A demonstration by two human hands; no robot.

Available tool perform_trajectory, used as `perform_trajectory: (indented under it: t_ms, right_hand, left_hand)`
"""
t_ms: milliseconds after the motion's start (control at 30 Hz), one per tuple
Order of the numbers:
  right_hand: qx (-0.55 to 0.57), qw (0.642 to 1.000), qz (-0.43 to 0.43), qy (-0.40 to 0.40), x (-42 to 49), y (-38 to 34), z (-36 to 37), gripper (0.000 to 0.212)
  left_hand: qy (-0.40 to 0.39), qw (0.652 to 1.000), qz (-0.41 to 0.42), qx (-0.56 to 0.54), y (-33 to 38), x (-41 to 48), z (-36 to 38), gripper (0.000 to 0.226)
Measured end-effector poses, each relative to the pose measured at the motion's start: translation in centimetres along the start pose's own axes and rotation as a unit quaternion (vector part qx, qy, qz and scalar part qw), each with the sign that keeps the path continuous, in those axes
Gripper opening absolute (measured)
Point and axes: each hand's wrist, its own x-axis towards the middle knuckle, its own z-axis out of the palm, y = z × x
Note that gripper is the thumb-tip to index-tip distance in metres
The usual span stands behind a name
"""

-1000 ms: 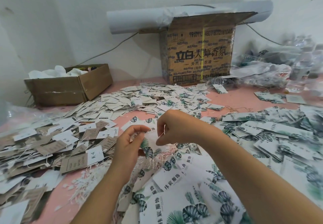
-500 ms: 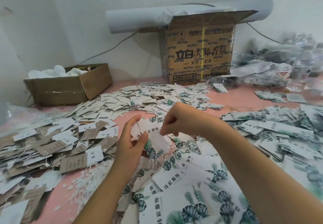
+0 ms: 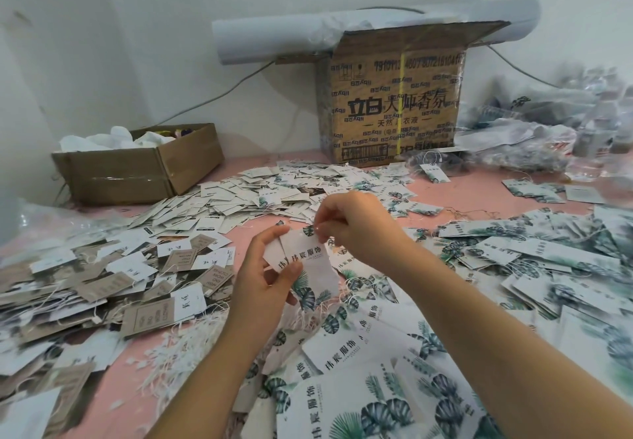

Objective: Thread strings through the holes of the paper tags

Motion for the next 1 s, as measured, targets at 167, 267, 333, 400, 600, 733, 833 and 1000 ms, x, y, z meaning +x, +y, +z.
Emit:
perform_trajectory:
  t_ms: [167,267,333,400,600,733,833,1000]
  right_hand:
    - [-0.068,0.997,-0.023,0.029,-0.1,0.0,0.6,0.010]
    - [-0.092,0.994,-0.041,0.036,-0.3,-0.2,0.8,0.011]
    - [-0.101,0.992,-0.056,0.044,-0.4,-0.4,0.9,0.012]
    - [-0.108,0.991,-0.061,0.047,-0.4,-0.5,1.0,0.013]
    - [-0.122,0.985,-0.089,0.080,-0.5,-0.4,1.8,0.014]
    - [-0.106,0.977,-0.120,0.140,-0.7,-0.2,2.3,0.015]
    - [-0.101,0.971,-0.139,0.167,-0.8,-0.1,2.6,0.013]
    - [-0.108,0.961,-0.167,0.190,-0.9,0.0,3.0,0.012]
  left_hand:
    - [-0.003,1.000,0.013,-0.004,0.1,0.1,0.0,0.054]
    - [-0.006,1.000,0.014,-0.009,0.2,0.1,0.1,0.054]
    - [-0.005,1.000,0.012,-0.014,0.3,0.0,0.1,0.053]
    - [-0.004,1.000,0.013,-0.023,0.5,-0.1,0.2,0.052]
    - [0.013,0.996,0.020,-0.084,0.9,-0.3,0.3,0.083]
    - [0.005,0.994,0.000,-0.111,1.1,-0.3,0.2,0.060]
    - [-0.007,0.992,-0.009,-0.129,1.1,-0.3,0.4,0.039]
    - [-0.008,0.989,-0.023,-0.144,1.1,-0.2,0.4,0.033]
